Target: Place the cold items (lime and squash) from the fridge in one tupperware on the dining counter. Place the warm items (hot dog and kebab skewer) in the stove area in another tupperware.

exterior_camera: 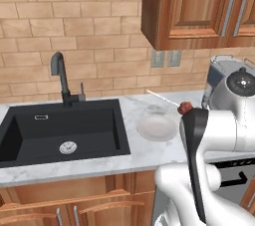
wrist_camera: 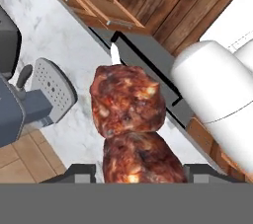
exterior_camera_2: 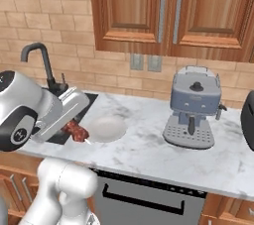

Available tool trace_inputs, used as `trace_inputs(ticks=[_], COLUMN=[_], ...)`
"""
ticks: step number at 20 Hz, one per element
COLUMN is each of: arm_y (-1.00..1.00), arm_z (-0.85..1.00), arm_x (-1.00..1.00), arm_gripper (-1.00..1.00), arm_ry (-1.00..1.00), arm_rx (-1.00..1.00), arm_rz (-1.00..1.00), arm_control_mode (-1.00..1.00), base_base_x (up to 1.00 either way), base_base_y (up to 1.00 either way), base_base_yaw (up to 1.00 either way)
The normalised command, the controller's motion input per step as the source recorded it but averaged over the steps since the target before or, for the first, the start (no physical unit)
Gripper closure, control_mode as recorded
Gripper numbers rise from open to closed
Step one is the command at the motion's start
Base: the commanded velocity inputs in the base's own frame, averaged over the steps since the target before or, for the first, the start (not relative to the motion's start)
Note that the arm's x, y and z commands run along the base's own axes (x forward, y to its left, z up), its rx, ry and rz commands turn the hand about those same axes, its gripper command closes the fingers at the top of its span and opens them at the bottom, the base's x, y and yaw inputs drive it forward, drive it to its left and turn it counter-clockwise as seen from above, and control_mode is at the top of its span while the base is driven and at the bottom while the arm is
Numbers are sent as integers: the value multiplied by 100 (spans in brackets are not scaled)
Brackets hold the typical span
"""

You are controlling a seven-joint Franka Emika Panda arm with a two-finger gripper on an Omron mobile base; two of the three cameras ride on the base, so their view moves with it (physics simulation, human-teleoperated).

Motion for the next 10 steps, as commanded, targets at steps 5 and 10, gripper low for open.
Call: trace_inputs(ticks=[5, 10], arm_y=[0, 0], arm_z=[0, 0], arm_x=[0, 0], arm_gripper=[100, 100], arm_ry=[0, 0], arm_rx=[0, 0], arm_rz=[0, 0], arm_control_mode=[100, 100], base_base_x=[-70, -72], base_base_y=[-8, 0], base_base_yaw=[11, 15])
